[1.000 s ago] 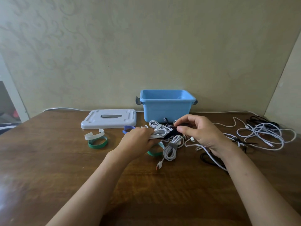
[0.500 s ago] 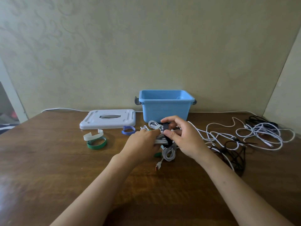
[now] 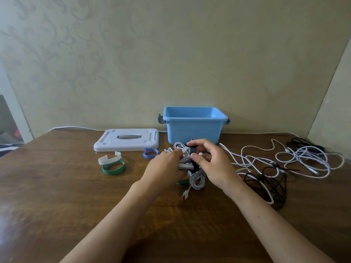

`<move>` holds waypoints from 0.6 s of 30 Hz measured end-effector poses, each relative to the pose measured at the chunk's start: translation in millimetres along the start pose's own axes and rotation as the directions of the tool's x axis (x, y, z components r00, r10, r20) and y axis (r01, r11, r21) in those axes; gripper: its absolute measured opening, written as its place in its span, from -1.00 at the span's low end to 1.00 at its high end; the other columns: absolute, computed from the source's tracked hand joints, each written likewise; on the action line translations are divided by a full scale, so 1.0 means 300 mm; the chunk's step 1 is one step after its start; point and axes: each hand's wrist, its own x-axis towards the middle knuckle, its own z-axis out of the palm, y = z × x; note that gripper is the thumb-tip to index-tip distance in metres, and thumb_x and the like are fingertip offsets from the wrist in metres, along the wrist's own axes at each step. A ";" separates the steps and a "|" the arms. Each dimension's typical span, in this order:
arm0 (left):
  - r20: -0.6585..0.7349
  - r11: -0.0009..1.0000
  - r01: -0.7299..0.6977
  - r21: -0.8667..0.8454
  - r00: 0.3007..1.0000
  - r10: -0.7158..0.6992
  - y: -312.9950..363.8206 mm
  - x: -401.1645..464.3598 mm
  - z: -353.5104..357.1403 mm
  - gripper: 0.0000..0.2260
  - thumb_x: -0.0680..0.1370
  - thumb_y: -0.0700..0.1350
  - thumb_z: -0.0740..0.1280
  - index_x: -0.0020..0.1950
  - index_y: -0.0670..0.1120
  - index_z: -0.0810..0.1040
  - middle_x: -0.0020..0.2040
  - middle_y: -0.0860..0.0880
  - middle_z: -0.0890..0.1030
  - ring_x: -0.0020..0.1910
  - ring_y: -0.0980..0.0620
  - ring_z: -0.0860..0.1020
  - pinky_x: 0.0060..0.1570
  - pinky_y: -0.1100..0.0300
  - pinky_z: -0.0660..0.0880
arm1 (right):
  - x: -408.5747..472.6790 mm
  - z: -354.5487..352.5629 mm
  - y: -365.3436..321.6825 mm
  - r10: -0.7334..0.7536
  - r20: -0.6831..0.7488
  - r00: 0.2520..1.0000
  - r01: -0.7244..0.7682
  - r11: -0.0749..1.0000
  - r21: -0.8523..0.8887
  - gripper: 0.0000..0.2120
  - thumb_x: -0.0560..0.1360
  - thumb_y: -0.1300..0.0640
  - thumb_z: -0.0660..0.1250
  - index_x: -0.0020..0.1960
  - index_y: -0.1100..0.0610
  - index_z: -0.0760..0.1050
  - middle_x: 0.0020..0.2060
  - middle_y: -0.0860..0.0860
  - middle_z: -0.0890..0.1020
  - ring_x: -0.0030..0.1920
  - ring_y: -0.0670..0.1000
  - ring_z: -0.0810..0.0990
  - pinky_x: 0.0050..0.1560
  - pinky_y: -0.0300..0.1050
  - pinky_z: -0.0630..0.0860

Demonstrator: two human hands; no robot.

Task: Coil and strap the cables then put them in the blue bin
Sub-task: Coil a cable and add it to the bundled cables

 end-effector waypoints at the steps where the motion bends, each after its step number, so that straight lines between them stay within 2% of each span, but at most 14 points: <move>1: 0.008 1.000 0.001 -0.015 1.000 -0.001 0.000 -0.003 -0.001 -0.81 0.52 -0.02 0.38 0.08 -0.03 0.51 -0.03 -0.01 0.63 -0.18 0.03 0.49 -0.42 0.24 0.29 | 0.000 0.001 0.001 0.008 -0.001 1.000 -0.008 1.000 -0.004 -0.76 0.60 0.18 0.38 0.21 -0.08 0.57 -0.08 -0.10 0.59 -0.05 -0.03 0.70 0.07 -0.03 0.65; 4: 0.036 0.998 -0.018 -0.056 0.999 0.020 0.001 -0.004 -0.004 -0.84 0.52 -0.04 0.38 0.08 -0.01 0.55 -0.03 0.01 0.65 -0.19 0.05 0.49 -0.40 0.26 0.30 | 0.001 0.002 0.007 0.021 -0.029 0.999 -0.021 1.000 -0.020 -0.75 0.59 0.17 0.39 0.22 -0.08 0.57 -0.06 -0.09 0.59 -0.03 -0.04 0.70 0.08 -0.01 0.66; 7: 0.058 0.996 -0.013 -0.089 0.998 0.018 0.002 0.001 -0.006 -0.84 0.54 -0.07 0.36 0.11 -0.03 0.58 -0.06 0.02 0.64 -0.20 0.07 0.49 -0.40 0.29 0.29 | 0.003 0.004 0.009 0.028 -0.074 0.997 -0.028 1.000 0.002 -0.70 0.58 0.15 0.41 0.27 -0.09 0.53 -0.04 -0.04 0.60 -0.02 -0.05 0.69 0.09 -0.08 0.65; 10: 0.060 0.993 0.029 -0.111 0.998 -0.022 -0.007 0.004 -0.004 -0.84 0.56 -0.05 0.35 0.10 -0.06 0.58 -0.04 0.00 0.64 -0.16 0.04 0.53 -0.31 0.19 0.45 | 0.009 -0.005 0.007 0.066 -0.070 0.995 -0.055 0.988 0.148 -0.58 0.57 0.13 0.43 0.37 -0.12 0.45 -0.05 0.02 0.66 0.01 -0.08 0.68 0.08 -0.21 0.60; 12: 0.057 0.990 0.048 -0.135 0.998 -0.041 -0.014 0.005 -0.001 -0.82 0.56 -0.03 0.36 0.11 -0.07 0.55 -0.02 -0.01 0.64 -0.10 0.00 0.57 -0.18 0.09 0.54 | 0.012 -0.014 0.007 0.084 -0.045 0.995 -0.073 0.977 0.201 -0.55 0.56 0.14 0.44 0.39 -0.11 0.44 -0.06 0.02 0.69 0.02 -0.07 0.68 0.08 -0.22 0.57; 16: 0.118 0.972 0.059 -0.229 0.993 -0.033 -0.013 0.009 0.010 -0.70 0.51 0.03 0.44 0.14 -0.06 0.47 0.01 -0.01 0.64 -0.06 0.00 0.60 -0.04 0.04 0.58 | 0.011 -0.016 0.014 0.043 -0.011 0.999 -0.043 0.999 -0.009 -0.75 0.57 0.13 0.43 0.21 -0.10 0.59 -0.08 -0.06 0.69 0.01 -0.10 0.68 0.07 -0.15 0.59; 18: 0.184 0.957 0.094 -0.275 0.982 -0.043 -0.013 0.008 0.009 -0.55 0.43 0.15 0.51 0.14 -0.03 0.42 0.01 0.03 0.61 -0.06 0.04 0.59 -0.09 0.11 0.56 | 0.010 -0.015 0.018 0.040 -0.012 0.999 -0.041 0.997 -0.071 -0.82 0.57 0.12 0.43 0.13 -0.10 0.61 -0.08 -0.09 0.69 0.02 -0.10 0.68 0.07 -0.10 0.63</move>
